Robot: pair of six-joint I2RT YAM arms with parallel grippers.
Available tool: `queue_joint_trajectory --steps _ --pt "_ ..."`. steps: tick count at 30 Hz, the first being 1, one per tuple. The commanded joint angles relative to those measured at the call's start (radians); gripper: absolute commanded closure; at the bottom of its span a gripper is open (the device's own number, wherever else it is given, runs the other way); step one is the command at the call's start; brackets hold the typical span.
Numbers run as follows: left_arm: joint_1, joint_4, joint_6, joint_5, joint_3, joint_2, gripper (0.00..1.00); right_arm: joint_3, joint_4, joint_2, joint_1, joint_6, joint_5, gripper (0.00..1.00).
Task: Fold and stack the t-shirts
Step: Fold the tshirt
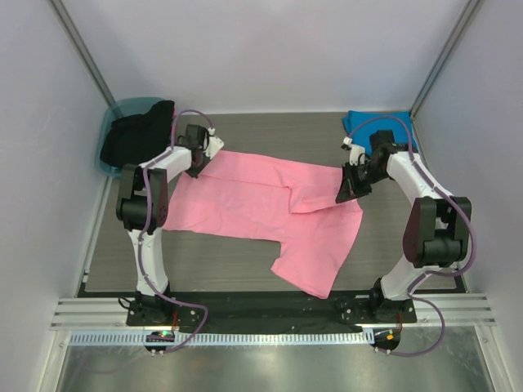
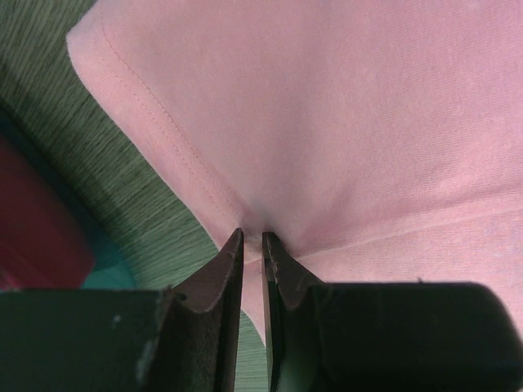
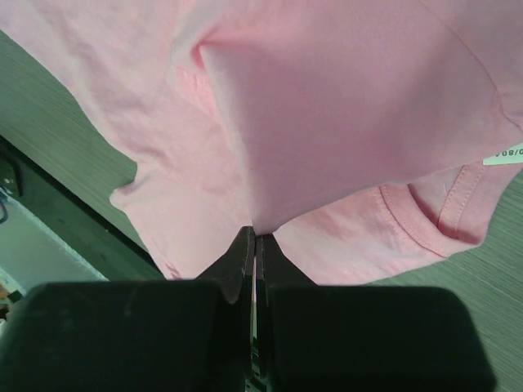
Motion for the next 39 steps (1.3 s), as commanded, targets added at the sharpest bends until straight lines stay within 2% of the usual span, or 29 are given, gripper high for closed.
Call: queue_joint_trajectory --steps 1,5,14,15,18,21,24,27,32,39 --pt "-0.006 -0.007 0.009 0.020 -0.031 -0.018 0.84 0.032 -0.042 0.011 -0.002 0.028 -0.095 0.99" --pt "-0.006 -0.002 0.015 0.012 -0.031 -0.023 0.85 0.005 -0.098 0.040 -0.002 0.011 -0.193 0.99" --pt "-0.006 -0.002 0.026 0.006 -0.040 -0.026 0.85 -0.040 -0.143 0.048 -0.002 0.003 -0.232 0.99" --pt "-0.006 -0.002 0.024 0.006 -0.042 -0.024 0.85 -0.034 -0.163 0.045 -0.002 -0.001 -0.224 0.94" --pt "-0.006 -0.002 0.024 0.007 -0.042 -0.026 0.85 0.040 -0.256 0.037 -0.035 -0.053 -0.163 0.64" --pt "-0.006 -0.002 0.024 0.006 -0.045 -0.037 0.85 0.190 -0.385 0.029 -0.035 -0.138 -0.085 0.59" --pt "-0.006 0.001 0.026 0.006 -0.051 -0.049 0.85 0.357 -0.465 0.058 -0.021 -0.228 -0.049 0.58" --pt "-0.006 0.004 0.023 0.004 -0.066 -0.058 0.85 0.420 -0.364 0.088 0.034 -0.247 0.032 0.61" --pt "-0.001 0.007 0.032 0.001 -0.095 -0.069 0.85 0.364 -0.162 0.153 0.221 -0.300 0.147 0.68" --pt "0.017 0.007 0.030 0.000 -0.103 -0.066 0.86 0.354 -0.019 0.245 0.346 -0.276 0.149 0.69"
